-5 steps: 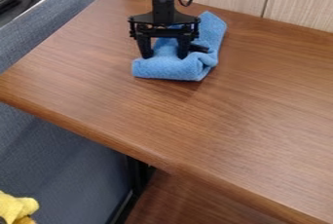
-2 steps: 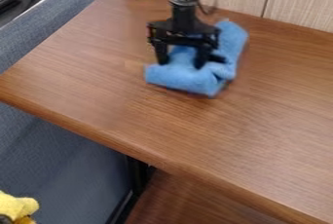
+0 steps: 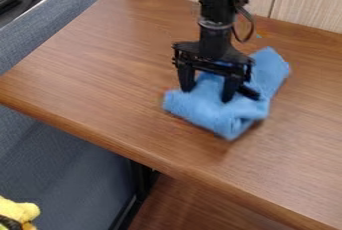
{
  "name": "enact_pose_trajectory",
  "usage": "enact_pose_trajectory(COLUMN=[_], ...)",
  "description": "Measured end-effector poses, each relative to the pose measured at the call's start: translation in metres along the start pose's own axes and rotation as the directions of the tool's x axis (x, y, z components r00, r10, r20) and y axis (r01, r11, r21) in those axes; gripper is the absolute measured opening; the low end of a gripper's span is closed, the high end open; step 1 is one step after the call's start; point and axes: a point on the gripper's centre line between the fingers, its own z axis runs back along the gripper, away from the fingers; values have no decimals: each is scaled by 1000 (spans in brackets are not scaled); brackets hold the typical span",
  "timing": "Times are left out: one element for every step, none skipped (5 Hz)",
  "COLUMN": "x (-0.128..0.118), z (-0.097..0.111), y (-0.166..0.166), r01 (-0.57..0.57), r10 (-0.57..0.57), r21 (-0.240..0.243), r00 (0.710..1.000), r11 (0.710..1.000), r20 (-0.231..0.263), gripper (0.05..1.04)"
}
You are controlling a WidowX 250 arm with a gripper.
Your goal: Move the cloth from upper left to bottom right
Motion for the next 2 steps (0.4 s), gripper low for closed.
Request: enact_pose_trajectory(x=[-14,-16], z=[1,0], y=[-9,-9], r01=[54,59], r10=[-54,-59], r21=[-3,-3], r00=[999,998], r11=[999,998], r20=[1,-7], gripper=[999,999])
